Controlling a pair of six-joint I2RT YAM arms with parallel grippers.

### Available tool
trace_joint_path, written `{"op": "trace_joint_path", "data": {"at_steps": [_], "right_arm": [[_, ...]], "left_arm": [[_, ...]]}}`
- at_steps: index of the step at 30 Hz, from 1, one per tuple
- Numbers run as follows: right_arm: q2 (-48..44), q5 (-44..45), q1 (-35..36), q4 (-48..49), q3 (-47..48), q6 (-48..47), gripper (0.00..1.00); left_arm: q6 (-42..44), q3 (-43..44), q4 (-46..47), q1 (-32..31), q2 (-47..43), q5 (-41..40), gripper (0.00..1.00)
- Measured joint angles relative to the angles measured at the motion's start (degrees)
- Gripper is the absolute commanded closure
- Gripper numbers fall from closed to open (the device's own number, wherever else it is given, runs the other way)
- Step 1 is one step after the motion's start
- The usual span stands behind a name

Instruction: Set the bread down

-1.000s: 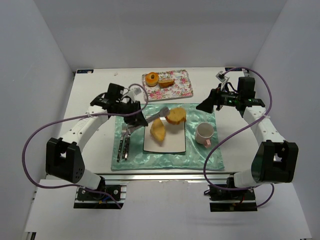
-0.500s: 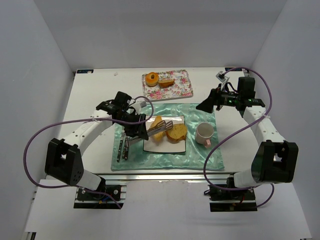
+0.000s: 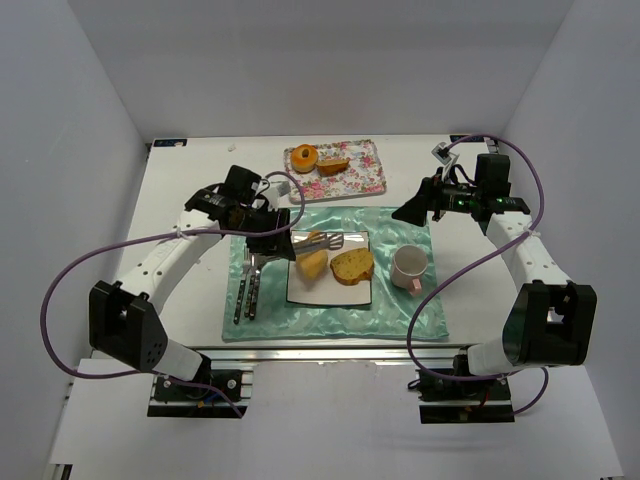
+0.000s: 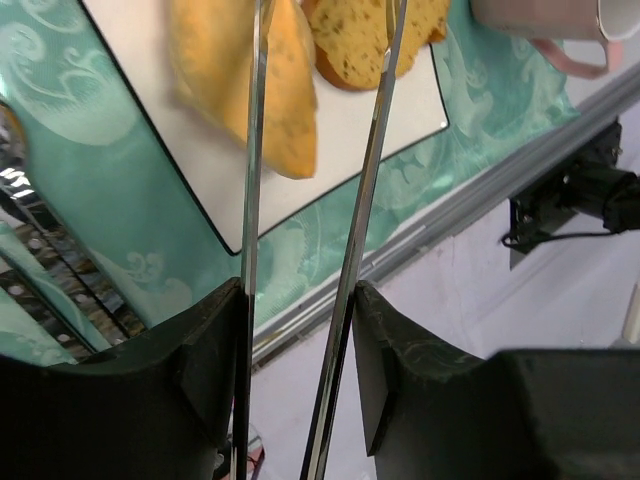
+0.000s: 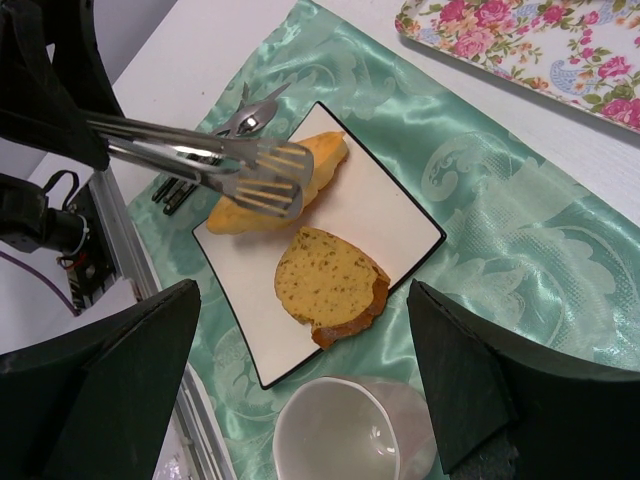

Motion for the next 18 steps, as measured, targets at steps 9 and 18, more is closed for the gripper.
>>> {"op": "trace_joint_path", "data": {"at_steps": [9, 18], "right_arm": [[0.0, -0.3, 0.0, 0.0, 0.0, 0.0, 0.11], [0.0, -0.3, 0.0, 0.0, 0.0, 0.1, 0.11]], "left_arm": [[-3.7, 1.9, 5.2, 0.3, 2.5, -3.2, 0.5], [-19.3, 5.9, 21.4, 5.3, 13.8, 1.5, 0.51]]}}
